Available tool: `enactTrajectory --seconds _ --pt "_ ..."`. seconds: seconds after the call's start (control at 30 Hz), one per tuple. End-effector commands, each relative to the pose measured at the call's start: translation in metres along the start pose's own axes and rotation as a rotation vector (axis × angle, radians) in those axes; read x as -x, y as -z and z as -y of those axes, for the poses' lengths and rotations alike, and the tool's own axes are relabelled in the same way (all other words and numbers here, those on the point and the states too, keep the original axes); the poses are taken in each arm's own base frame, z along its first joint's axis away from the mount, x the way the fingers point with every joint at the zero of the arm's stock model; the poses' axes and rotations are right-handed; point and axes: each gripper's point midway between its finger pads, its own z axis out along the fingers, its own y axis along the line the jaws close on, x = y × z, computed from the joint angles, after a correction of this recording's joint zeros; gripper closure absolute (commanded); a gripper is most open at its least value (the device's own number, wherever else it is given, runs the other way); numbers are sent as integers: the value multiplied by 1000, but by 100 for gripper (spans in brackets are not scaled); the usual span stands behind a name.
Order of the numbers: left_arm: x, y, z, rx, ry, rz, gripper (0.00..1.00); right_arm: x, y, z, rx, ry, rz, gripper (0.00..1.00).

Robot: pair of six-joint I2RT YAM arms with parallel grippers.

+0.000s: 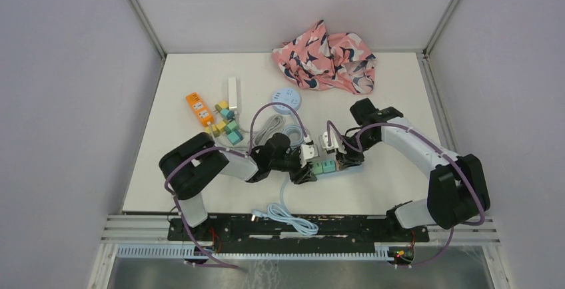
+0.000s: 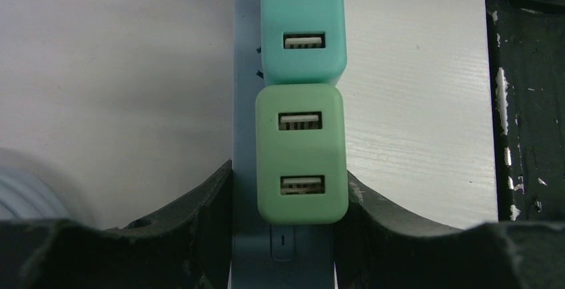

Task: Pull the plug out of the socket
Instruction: Remove the plug from the socket.

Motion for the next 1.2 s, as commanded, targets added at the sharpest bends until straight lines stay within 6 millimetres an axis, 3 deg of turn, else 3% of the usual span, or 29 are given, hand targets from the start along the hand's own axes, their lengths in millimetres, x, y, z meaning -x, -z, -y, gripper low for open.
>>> enactTrajectory --seconds 0.0,0.13,0.23,0.3,0.4,0.5,0.57,0.63,0.7,0.77,0.83,0.97,1.03,1.17 --pt "-16 0 -13 57 78 -64 97 46 10 24 -59 -174 169 100" --pt "-20 2 -13 62 75 -83 97 8 32 35 -158 -218 82 100" --pt "-23 2 -14 64 74 -99 97 -10 31 12 -83 -134 17 100" --pt "-23 2 -15 66 75 -101 97 5 25 -24 73 -52 107 100" --pt "-20 1 -16 66 74 -99 97 35 11 -46 185 70 220 100" --pt "-17 -1 -17 63 82 -96 97 52 -8 -27 140 40 190 100" --pt "-17 -1 -16 62 85 -98 97 61 -7 -4 63 -46 199 100" --pt "-17 1 -16 68 85 -99 97 59 1 16 -16 -117 184 100" --pt "-19 2 -17 75 85 -107 97 43 14 27 -77 -170 168 100" --pt "-24 3 -18 82 84 -125 97 22 25 25 -99 -170 121 100" --pt "-27 4 -19 86 80 -143 97 6 30 8 -54 -108 72 100" --pt "-26 4 -21 87 71 -156 97 26 24 -21 65 -26 178 100" --pt "-22 4 -21 87 66 -148 97 32 24 -20 78 -22 187 100" --pt "-13 7 -20 94 82 -113 93 26 37 -8 29 -75 109 100"
